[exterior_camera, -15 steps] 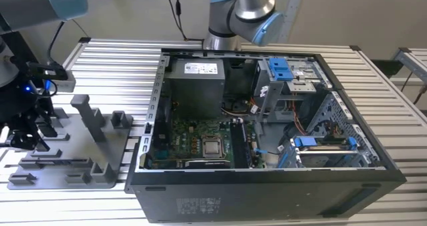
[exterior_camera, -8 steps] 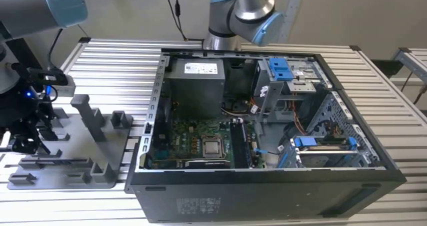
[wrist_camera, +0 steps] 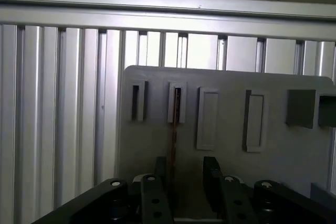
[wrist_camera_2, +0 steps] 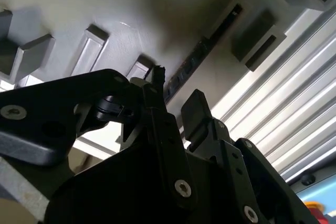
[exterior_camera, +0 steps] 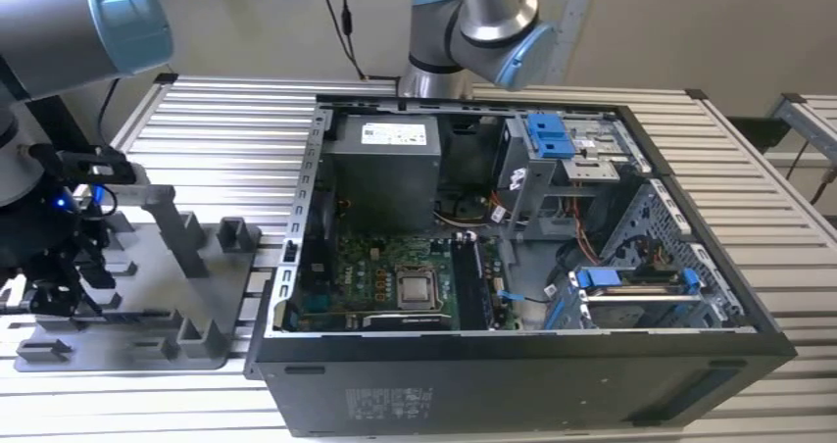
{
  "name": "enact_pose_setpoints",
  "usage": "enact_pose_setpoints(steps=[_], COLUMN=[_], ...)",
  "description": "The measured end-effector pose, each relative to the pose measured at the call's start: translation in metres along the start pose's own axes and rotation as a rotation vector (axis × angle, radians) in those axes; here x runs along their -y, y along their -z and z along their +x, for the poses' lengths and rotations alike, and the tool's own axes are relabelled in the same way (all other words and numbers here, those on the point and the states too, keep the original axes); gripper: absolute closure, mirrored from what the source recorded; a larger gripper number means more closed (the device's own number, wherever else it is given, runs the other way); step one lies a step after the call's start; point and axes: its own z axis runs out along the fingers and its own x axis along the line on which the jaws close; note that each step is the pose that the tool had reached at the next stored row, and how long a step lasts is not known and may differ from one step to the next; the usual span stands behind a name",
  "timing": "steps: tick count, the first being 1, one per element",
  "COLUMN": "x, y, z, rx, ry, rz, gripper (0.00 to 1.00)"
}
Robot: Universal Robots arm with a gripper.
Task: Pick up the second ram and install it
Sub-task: 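Pick up the second ram and move it above second insertion slot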
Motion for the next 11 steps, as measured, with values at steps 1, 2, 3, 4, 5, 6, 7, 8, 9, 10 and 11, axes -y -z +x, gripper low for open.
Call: enact_pose_setpoints(steps=[1,2,3,4,5,6,7,8,9,10,11], x=[0.0,0.0001,0.0001,0.0,0.0,0.0001,0.0002,0.0002,0.0002,0.0002,0.0003], y=[-0.0019,-0.0037,-0.0054,-0.0071,-0.0086,-0.01,-0.0113,-0.0126,-0.0138,-0.0152,-0.0164], z=[0.0008,0.0016,0.0021,0.0023,0.0024,0.0025,0.0027,0.0029,0.003,0.0031,0.0032], rx=[0.0001,0.0001,-0.0001,-0.0002,-0.0002,-0.0003,-0.0005,-0.0007,-0.0008,-0.0009,-0.0009], ry=[0.001,0.003,0.005,0.007,0.01,0.012,0.015,0.017,0.02,0.023,0.025], rz=[0.0001,0.0001,-0.0001,-0.0002,0.0001,0.0006,0.0011,0.002,0.0031,0.0043,0.0055], gripper=[0.58,0.58,0.58,0.58,0.58,0.58,0.58,0.58,0.58,0.58,0.58])
